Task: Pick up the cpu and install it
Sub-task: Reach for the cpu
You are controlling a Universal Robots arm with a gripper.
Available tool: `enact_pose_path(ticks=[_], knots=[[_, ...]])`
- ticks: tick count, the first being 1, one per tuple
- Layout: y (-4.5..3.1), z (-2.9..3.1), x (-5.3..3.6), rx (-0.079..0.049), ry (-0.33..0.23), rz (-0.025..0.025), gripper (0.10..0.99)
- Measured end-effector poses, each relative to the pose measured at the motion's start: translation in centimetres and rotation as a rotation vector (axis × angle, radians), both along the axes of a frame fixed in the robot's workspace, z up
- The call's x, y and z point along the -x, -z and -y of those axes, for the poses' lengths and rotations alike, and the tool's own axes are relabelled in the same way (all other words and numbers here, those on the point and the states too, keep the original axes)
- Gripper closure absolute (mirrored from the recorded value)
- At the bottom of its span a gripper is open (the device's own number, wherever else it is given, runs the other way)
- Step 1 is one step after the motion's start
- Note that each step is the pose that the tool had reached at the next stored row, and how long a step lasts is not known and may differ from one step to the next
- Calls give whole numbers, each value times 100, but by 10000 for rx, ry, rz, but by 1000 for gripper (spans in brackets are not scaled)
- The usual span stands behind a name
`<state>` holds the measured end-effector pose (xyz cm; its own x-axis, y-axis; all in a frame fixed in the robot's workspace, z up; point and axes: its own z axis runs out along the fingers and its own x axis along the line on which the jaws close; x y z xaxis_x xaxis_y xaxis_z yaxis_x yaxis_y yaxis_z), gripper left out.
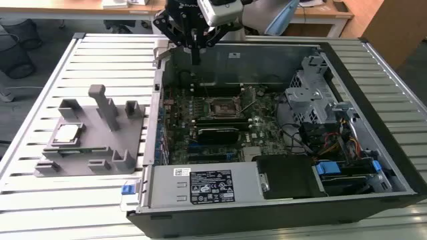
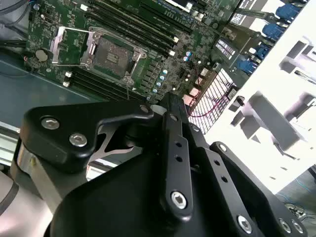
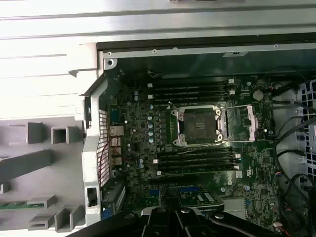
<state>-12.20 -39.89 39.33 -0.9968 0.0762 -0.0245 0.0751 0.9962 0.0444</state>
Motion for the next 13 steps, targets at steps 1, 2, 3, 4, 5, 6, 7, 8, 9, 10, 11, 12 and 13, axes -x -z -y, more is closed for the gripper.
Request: enact_pose_path(ticks=[1,2,3,4,5,6,7,8,9,10,11,12,13], knots=[[0,0,0,0,0,0,980],[0,0,0,0,-1,0,980],[0,0,0,0,0,0,980],[0,0,0,0,0,0,980],[0,0,0,0,-1,0,980],[0,0,2,0,0,0,980],[0,0,4,1,1,0,980],[0,0,7,1,1,-1,980],[0,0,10,0,0,0,980],[0,0,14,0,0,0,980],[0,0,19,0,0,0,980],[0,0,23,0,0,0,980],[0,0,28,0,0,0,980]])
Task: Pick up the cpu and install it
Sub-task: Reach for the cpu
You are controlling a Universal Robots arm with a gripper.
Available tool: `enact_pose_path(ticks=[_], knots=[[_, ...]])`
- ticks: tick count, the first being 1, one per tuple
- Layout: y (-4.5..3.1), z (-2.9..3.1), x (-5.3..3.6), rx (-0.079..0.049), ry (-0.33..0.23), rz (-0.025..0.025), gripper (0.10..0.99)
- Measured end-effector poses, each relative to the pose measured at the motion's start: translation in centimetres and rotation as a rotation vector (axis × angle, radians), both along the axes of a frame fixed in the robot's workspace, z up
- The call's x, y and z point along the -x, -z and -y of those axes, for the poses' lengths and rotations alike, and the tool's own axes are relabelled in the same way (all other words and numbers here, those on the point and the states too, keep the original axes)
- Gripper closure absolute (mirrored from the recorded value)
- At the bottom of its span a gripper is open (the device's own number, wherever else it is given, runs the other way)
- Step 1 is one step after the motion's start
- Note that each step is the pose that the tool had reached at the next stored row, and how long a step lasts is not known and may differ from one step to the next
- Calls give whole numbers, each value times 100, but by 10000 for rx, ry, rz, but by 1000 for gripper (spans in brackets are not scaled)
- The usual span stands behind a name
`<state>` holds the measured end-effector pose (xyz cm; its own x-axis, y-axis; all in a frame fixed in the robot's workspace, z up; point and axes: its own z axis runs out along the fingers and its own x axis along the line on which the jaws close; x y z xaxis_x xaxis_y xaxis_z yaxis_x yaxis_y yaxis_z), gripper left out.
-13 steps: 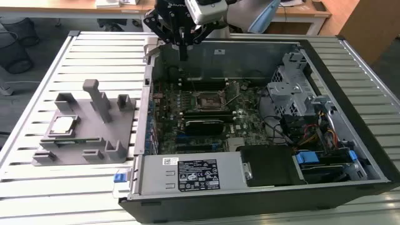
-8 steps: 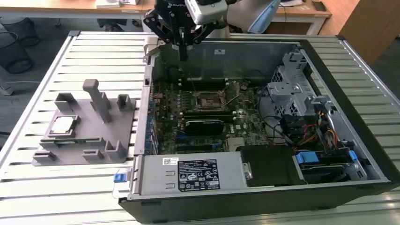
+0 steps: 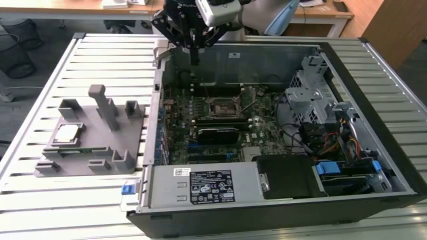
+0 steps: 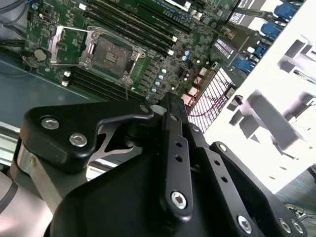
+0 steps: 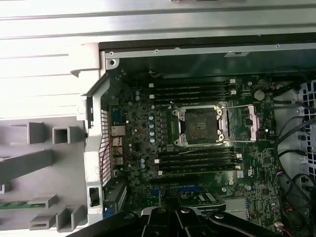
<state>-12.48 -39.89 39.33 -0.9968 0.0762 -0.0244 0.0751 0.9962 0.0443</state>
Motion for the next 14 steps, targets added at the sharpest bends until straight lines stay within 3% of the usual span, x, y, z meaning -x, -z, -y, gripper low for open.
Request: enact_pose_path(ticks=[14], knots=[[1,0,58,-1,0,0,980]])
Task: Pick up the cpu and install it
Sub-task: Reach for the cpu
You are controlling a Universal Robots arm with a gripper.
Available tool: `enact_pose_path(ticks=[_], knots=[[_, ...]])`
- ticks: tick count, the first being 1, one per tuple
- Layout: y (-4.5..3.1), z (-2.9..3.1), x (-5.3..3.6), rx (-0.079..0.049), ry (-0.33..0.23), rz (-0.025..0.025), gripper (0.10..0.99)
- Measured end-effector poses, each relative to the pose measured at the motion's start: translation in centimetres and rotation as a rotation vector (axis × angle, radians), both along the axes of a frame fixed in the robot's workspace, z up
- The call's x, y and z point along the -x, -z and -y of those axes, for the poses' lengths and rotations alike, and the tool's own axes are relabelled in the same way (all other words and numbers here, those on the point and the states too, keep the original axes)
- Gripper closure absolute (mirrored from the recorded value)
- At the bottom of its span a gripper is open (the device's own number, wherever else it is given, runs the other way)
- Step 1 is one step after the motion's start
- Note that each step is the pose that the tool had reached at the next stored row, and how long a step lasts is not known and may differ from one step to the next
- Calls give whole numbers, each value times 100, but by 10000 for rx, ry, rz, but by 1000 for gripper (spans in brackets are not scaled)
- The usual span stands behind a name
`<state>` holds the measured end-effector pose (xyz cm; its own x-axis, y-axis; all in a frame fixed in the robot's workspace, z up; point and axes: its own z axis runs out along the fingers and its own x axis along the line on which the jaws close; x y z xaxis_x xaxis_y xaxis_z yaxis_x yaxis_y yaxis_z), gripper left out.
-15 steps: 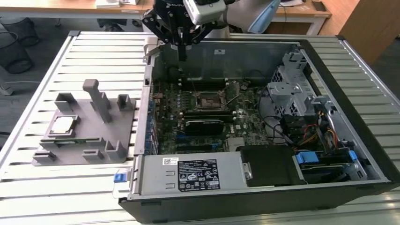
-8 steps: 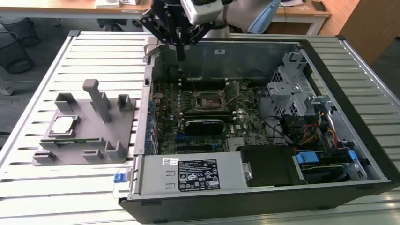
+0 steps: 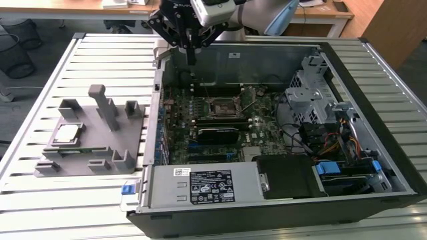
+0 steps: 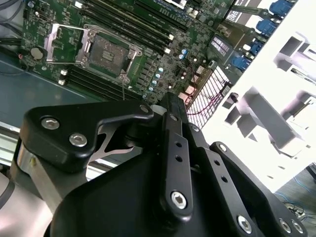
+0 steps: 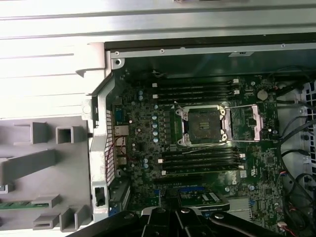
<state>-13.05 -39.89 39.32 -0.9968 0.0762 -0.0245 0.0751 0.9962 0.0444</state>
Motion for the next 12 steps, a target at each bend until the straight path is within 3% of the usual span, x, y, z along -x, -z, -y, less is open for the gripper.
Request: enact_pose_path(ticks=[12], knots=[[2,0,40,0,0,0,980]])
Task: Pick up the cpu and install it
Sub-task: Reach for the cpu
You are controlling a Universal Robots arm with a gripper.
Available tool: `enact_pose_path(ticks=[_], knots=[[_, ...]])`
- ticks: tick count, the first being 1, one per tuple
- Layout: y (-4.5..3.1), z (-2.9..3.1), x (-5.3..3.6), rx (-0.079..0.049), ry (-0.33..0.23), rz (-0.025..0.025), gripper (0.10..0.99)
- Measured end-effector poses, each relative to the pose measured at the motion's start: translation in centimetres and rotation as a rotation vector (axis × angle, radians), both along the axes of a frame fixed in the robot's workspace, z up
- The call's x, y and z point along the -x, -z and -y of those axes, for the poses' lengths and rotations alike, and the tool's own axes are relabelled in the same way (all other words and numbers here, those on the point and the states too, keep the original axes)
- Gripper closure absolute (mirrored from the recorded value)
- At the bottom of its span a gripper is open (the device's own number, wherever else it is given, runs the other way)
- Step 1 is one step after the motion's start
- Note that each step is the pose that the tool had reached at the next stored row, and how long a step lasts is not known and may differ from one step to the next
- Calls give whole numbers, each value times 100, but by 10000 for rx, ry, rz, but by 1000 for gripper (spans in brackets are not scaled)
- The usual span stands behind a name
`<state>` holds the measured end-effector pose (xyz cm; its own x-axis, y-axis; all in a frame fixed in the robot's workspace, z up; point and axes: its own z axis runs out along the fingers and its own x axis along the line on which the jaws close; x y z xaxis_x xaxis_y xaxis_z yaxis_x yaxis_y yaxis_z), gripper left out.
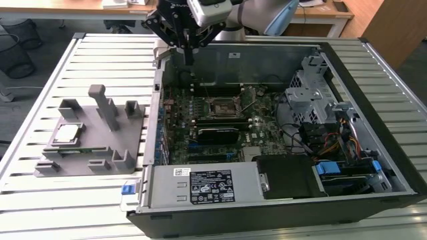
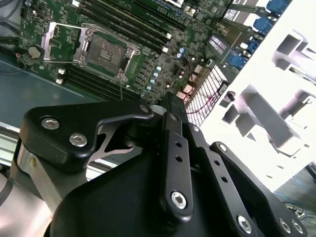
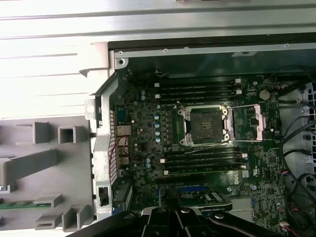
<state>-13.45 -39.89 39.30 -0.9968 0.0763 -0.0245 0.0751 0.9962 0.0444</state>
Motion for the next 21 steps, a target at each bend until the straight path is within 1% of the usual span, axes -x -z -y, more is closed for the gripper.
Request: enact_pose_path(ticks=[21], knots=[[4,0,60,0,-1,-1,980]])
